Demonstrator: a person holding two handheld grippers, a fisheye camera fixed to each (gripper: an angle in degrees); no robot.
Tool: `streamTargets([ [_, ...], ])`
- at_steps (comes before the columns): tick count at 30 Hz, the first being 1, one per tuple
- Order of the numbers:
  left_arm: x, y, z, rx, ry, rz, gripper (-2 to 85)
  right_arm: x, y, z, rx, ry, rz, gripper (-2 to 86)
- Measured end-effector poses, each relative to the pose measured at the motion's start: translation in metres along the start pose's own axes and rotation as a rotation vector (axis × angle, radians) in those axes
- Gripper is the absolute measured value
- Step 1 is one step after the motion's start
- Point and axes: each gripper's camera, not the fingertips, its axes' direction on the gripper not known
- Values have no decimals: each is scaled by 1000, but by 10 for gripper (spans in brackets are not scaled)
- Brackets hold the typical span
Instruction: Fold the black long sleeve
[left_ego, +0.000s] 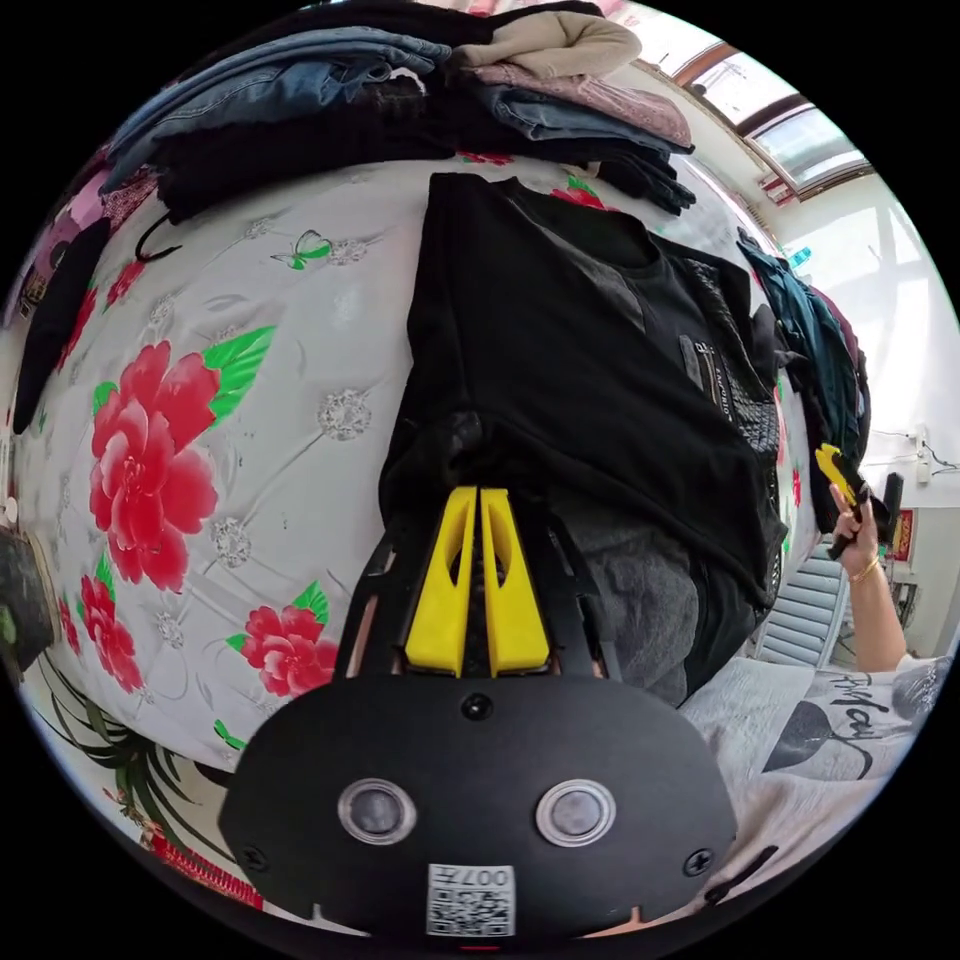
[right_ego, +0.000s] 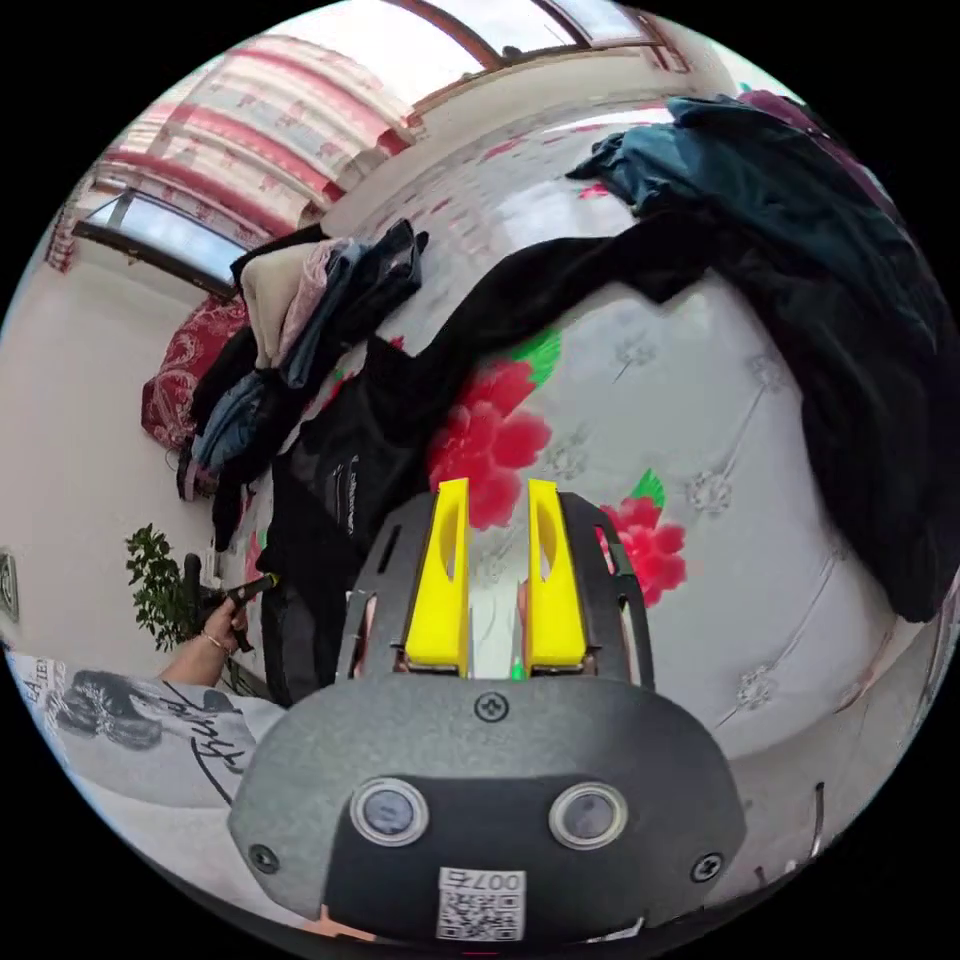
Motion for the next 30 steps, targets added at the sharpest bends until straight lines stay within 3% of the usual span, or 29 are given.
streamTargets([
  [5, 24, -7, 2, -22, -132, 33, -10, 109, -110, -45, 253, 32, 316, 84],
  [10, 31, -5, -4, -24, -156, -65, -10, 146, -173, -23, 193, 115, 368, 66],
  [14, 32, 10, -21, 15, -138, -130, -9, 140, -187, -18, 198, 332, 339, 14],
  [18, 30, 27, -36, 39, -137, -175, -9, 127, -207, -40, 182, 318, 246, 2],
  [25, 18, 49, -48, 40, -111, -255, -9, 81, -176, -224, 728, 182, 101, -2],
  [30, 6, 61, -37, 25, -66, -277, -10, 124, -127, -220, 664, 13, 220, -3],
])
